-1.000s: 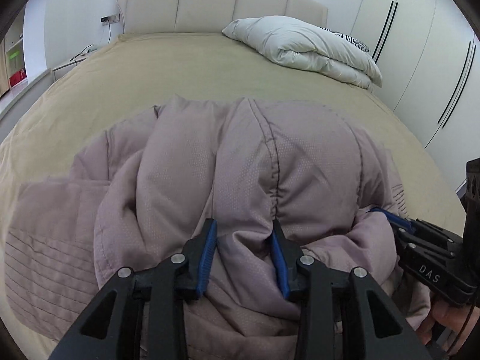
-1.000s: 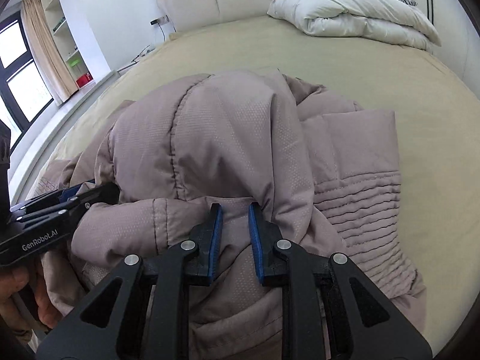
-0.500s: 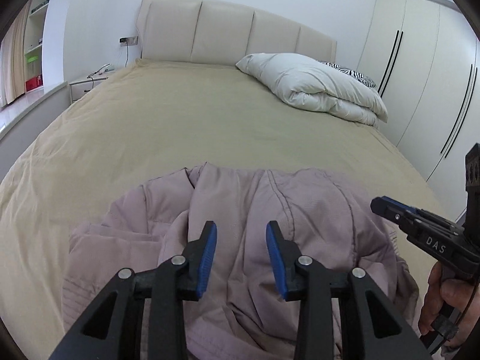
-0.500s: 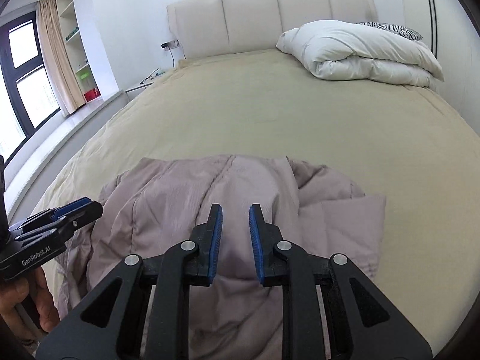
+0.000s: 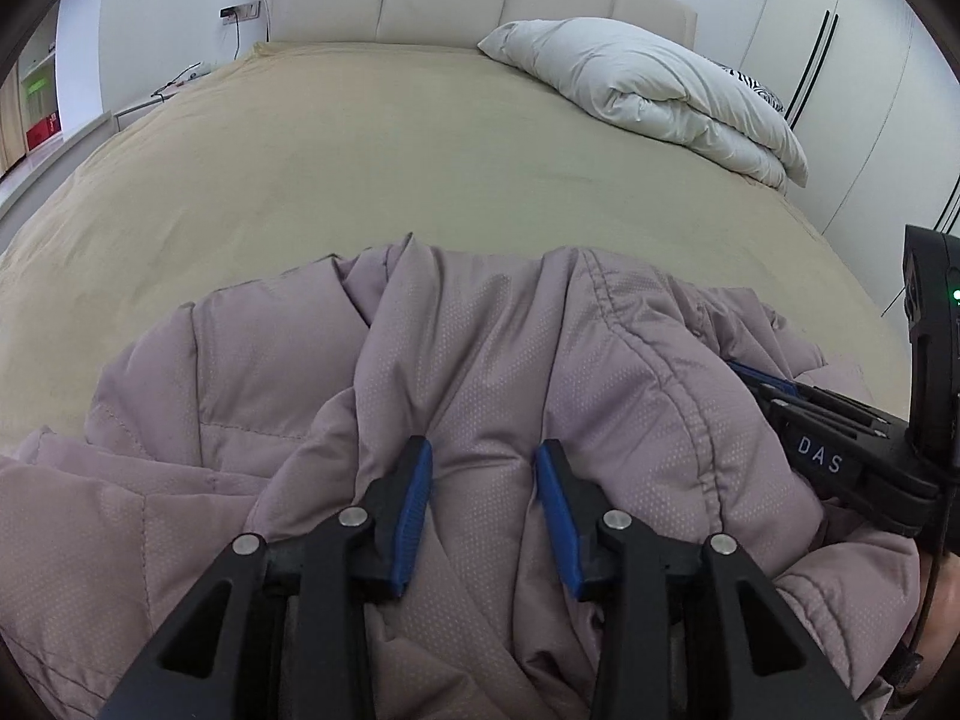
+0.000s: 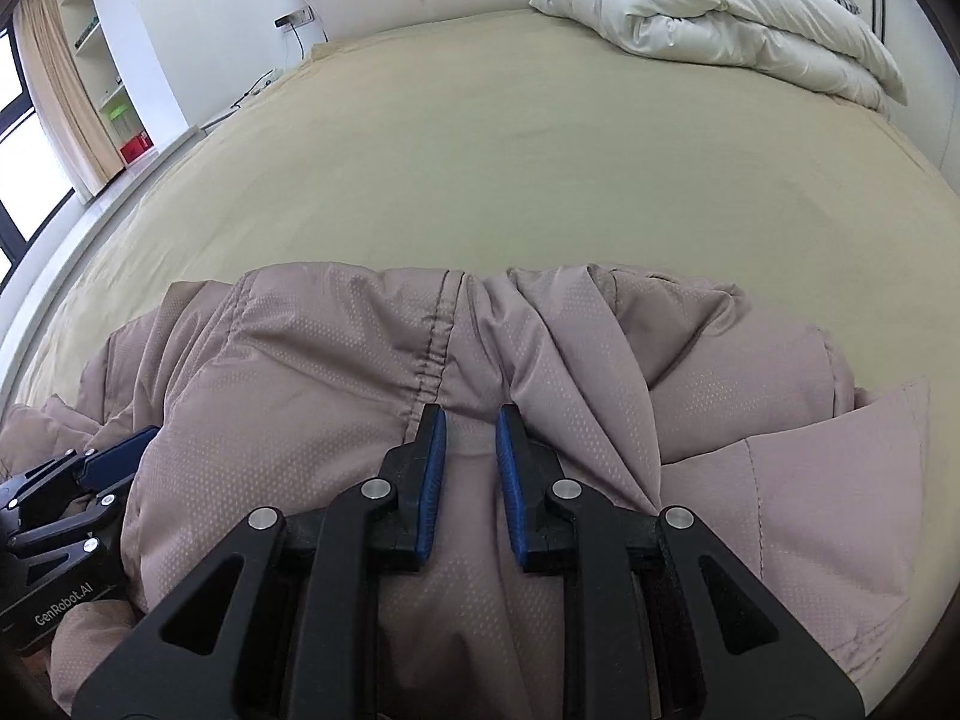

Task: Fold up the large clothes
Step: 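Press and smooth the folded coat with both open grippers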

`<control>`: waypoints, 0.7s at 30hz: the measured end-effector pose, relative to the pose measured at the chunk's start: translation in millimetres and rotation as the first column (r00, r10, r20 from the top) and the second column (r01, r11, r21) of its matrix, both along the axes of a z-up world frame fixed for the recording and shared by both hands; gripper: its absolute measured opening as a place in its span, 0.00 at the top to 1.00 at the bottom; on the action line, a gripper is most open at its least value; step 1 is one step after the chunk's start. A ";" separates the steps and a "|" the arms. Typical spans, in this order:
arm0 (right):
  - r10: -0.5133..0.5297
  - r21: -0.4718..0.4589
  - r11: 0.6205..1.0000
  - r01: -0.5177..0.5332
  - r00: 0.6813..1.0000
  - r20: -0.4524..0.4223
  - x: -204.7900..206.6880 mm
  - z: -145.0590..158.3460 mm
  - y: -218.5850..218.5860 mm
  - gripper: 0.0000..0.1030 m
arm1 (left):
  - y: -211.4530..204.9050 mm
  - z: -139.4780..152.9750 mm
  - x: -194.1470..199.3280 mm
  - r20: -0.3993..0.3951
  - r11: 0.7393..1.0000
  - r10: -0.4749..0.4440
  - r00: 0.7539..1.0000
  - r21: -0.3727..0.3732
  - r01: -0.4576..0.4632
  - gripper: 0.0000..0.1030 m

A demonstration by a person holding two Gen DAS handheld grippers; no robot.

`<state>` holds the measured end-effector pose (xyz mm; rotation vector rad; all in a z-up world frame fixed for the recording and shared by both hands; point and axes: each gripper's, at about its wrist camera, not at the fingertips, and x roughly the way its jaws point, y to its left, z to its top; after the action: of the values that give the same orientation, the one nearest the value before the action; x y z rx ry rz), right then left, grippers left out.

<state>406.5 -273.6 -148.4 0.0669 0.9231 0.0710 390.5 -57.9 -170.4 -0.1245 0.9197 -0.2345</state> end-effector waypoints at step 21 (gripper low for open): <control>0.196 -0.079 0.977 -0.199 0.980 -0.035 20.2 11.6 114.8 0.82 | 77.2 24.9 -57.5 0.052 0.989 0.133 0.990 -0.072 -0.129 0.61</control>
<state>426.7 -158.8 -136.8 -0.1010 0.9565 0.2168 333.0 19.3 -145.5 -0.2400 0.8440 -0.1471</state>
